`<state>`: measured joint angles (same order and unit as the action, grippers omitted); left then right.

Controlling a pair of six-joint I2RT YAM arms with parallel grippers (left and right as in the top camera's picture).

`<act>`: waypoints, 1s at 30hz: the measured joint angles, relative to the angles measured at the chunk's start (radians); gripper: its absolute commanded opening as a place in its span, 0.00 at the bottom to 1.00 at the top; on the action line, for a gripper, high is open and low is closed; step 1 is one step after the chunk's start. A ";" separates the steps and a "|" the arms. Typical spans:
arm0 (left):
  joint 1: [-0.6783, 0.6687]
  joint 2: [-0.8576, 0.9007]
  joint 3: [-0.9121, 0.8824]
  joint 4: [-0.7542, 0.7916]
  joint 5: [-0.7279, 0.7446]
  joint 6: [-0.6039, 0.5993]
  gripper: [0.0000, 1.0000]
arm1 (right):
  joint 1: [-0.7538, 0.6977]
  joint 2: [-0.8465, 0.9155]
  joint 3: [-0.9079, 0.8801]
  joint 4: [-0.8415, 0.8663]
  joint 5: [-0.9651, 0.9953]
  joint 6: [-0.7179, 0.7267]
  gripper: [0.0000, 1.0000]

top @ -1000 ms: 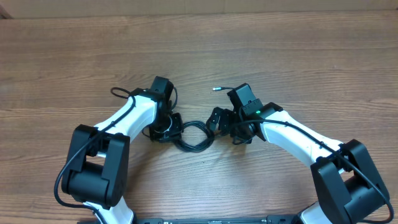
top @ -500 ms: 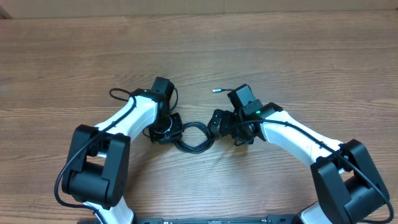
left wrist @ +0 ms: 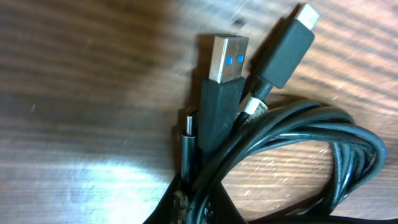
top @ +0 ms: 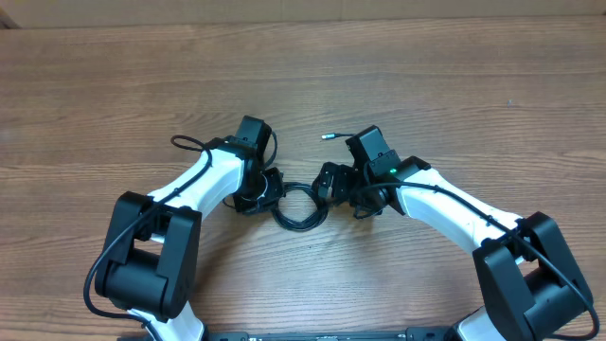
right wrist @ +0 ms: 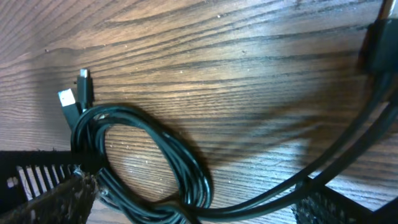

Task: Untangle cables

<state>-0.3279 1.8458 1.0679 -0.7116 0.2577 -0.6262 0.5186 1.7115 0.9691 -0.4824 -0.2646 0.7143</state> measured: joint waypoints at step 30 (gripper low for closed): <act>0.140 0.005 -0.017 -0.007 0.205 0.542 0.40 | 0.000 0.000 -0.001 -0.092 -0.130 -0.034 1.00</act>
<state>-0.1883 1.8507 1.0508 -0.7185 0.4629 -0.0841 0.5186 1.7115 0.9680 -0.5739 -0.3943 0.6807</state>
